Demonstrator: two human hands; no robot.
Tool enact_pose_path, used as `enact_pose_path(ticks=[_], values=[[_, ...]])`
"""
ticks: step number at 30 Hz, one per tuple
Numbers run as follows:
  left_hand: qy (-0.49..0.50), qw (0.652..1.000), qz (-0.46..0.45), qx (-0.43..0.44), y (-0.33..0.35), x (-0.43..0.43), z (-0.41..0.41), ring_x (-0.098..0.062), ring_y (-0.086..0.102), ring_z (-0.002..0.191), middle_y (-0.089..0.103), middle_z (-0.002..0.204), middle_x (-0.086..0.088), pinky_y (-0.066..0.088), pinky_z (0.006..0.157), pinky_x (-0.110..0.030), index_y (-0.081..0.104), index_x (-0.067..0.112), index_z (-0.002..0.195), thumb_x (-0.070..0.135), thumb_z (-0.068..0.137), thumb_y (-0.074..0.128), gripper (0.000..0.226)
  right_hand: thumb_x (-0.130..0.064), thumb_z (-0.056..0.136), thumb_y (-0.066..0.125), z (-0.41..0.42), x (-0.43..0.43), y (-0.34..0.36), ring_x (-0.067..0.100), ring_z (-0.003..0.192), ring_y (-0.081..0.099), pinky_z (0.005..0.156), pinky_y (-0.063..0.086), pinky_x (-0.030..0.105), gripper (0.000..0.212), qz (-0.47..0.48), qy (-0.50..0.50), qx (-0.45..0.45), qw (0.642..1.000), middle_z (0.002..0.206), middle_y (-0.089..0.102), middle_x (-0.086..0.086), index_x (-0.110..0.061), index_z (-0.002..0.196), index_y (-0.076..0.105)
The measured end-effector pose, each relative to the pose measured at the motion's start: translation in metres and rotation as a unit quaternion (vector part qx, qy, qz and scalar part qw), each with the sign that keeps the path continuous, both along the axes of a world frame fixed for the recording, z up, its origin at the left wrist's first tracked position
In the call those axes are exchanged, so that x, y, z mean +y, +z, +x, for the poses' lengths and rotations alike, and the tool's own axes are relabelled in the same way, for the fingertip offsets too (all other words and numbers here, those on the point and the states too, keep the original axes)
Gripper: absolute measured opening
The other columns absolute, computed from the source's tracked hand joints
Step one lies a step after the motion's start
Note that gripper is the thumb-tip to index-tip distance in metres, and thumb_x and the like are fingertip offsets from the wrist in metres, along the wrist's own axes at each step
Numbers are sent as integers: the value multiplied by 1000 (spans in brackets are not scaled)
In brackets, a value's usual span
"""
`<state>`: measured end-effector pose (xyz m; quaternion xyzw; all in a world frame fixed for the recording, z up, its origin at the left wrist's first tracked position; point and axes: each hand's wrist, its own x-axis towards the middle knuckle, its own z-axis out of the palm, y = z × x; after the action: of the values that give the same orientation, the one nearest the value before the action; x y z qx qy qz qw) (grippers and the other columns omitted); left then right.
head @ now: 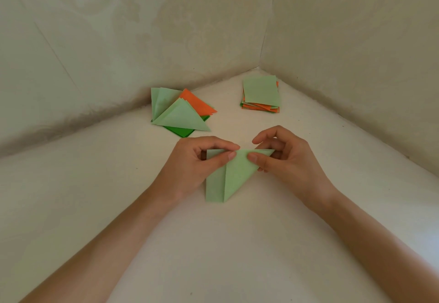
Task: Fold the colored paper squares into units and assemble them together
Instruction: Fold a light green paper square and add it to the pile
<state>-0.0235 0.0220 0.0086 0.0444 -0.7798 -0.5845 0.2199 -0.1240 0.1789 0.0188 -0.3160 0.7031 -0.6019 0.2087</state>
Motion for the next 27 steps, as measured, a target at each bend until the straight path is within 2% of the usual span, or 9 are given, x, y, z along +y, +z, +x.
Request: enact_pose_path(ticks=[5,11,16,21,27], values=[[7,1000,10,3,0,-1,-2,6,63,83,71,81,22,44,75,-8,70,26,83,1,80,67,25,-4,80,69,0,0,1,9,57,56,54,46,20,15,13,-14,-33,999,69,64,-2,-14,90,64],[17,1000,14,6,-2,-2,-3,7,63,83,71,80,22,42,75,-7,70,25,84,-1,81,67,26,-6,82,67,-3,1,3,5,49,54,49,44,18,3,30,-19,-68,997,56,62,-2,-7,85,65],[28,999,22,11,-2,-3,-3,5,63,85,71,82,20,42,76,-8,71,24,83,1,81,67,23,-6,83,65,-5,3,4,12,54,59,50,45,21,3,2,-15,-125,992,61,65,5,-3,83,66],[35,999,18,10,-4,-2,-4,6,62,83,71,80,20,42,75,-8,71,25,83,1,80,67,24,-4,84,63,-5,3,4,13,53,60,48,46,21,4,-10,-27,-117,993,59,65,6,-2,81,65],[41,999,24,-1,-4,-3,-5,5,63,85,71,81,21,43,75,-8,71,25,84,3,81,67,22,-10,91,55,-6,4,6,17,57,63,48,46,21,18,-19,-20,-134,991,67,67,10,2,82,66]])
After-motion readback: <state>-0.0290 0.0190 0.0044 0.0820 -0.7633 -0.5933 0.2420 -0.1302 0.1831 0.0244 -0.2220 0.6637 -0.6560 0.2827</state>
